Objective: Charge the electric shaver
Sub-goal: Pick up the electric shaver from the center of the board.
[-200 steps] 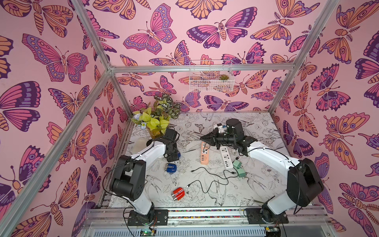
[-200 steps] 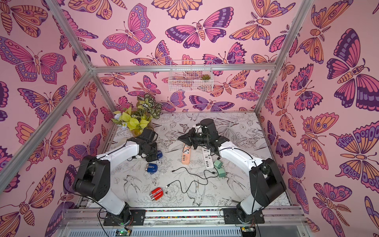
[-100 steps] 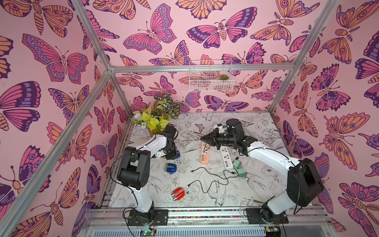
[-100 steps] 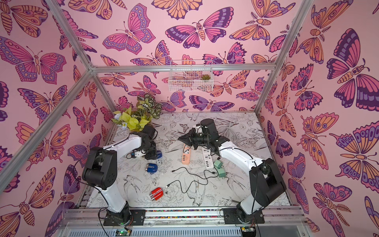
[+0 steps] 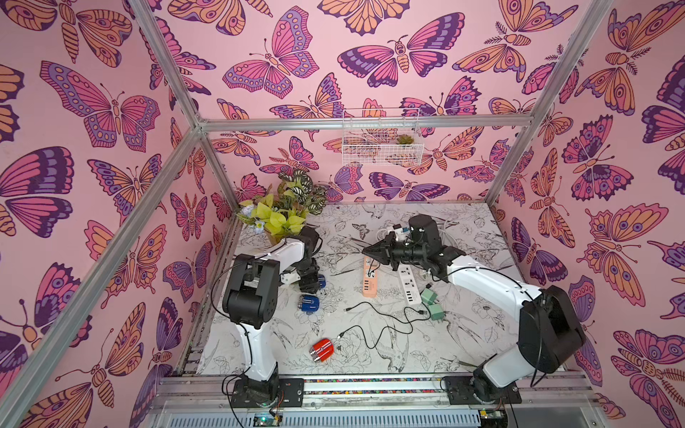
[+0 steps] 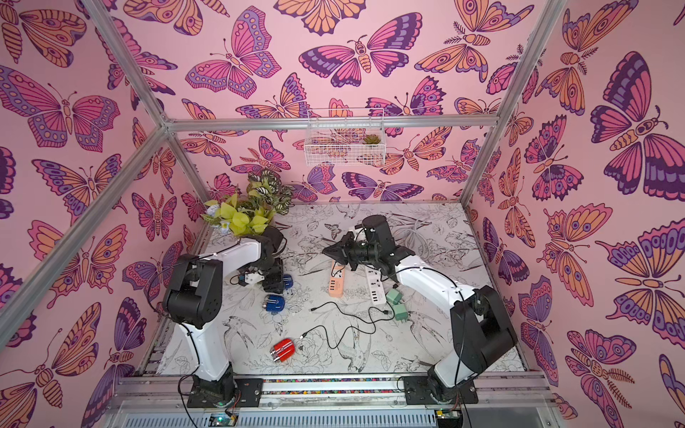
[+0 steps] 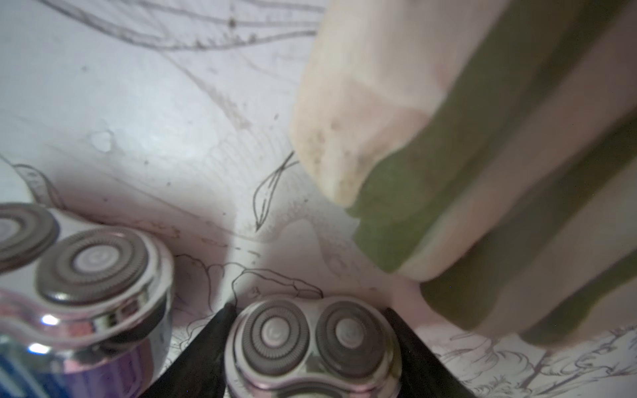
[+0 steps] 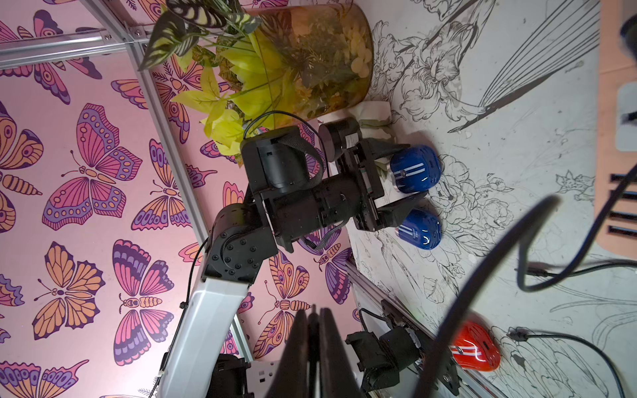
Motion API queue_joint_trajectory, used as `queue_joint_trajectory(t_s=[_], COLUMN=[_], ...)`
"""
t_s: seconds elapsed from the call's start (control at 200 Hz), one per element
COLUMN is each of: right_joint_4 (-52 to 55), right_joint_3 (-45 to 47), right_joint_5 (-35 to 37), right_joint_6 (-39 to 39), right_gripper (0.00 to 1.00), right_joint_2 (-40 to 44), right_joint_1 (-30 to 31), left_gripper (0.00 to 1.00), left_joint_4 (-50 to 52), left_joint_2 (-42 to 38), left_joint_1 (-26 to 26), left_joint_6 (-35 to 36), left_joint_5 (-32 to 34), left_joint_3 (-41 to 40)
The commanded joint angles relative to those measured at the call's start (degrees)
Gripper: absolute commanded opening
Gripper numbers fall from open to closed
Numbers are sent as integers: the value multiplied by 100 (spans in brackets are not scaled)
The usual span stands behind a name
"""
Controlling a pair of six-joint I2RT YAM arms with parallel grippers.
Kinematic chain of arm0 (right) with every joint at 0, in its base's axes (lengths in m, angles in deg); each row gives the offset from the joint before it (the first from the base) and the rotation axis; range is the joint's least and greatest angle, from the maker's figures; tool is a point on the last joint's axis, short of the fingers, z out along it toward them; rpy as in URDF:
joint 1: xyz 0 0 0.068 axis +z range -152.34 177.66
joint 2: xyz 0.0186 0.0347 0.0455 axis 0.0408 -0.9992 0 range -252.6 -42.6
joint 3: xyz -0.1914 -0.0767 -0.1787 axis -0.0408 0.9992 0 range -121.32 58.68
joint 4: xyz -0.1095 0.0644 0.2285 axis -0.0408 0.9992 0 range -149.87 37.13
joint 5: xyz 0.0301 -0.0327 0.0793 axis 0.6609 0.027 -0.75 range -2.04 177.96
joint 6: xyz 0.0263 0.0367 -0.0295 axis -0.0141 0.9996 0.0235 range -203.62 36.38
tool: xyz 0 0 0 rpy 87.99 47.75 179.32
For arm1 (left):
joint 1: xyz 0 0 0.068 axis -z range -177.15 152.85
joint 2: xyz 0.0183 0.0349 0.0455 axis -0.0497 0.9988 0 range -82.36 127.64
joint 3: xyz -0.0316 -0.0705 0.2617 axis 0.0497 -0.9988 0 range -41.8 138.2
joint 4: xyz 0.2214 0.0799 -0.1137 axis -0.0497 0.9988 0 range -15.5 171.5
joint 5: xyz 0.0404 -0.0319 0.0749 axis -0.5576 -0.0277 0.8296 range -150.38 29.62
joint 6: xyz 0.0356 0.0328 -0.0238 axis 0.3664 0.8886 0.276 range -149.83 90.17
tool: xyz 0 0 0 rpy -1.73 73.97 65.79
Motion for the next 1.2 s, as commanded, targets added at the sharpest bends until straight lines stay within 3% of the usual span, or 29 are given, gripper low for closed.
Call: queue_joint_trajectory(t_s=[0.0,0.215,0.411,0.546,0.706,0.981,1.192], right_joint_4=[-52,-82,-187,-653,-1743,-3004,-3265], right_joint_3=[64,106,128,383,1025,1814,1820], right_joint_5=[-86,-109,-153,10,378,1699,2164], right_joint_6=[12,2,-623,-1324,-1541,-2232,-2219], right_gripper=[0,0,0,0,0,0,0], right_joint_2=[138,123,138,297,393,839,692], right_joint_1=[-24,-40,-67,-66,-46,476,951], left_gripper=[64,42,0,0,0,0,0], left_joint_4=[388,365,369,379,377,-252,-513], left_joint_2=[285,319,-65,-509,-1220,-2242,-2375], left_joint_1=[-38,-41,-24,8,18,-74,-73], left_joint_6=[152,325,747,1411,1823,1397,938], left_joint_5=[75,117,74,-412,-1372,-2837,-3160], left_joint_3=[-17,15,127,315,221,-192,-136])
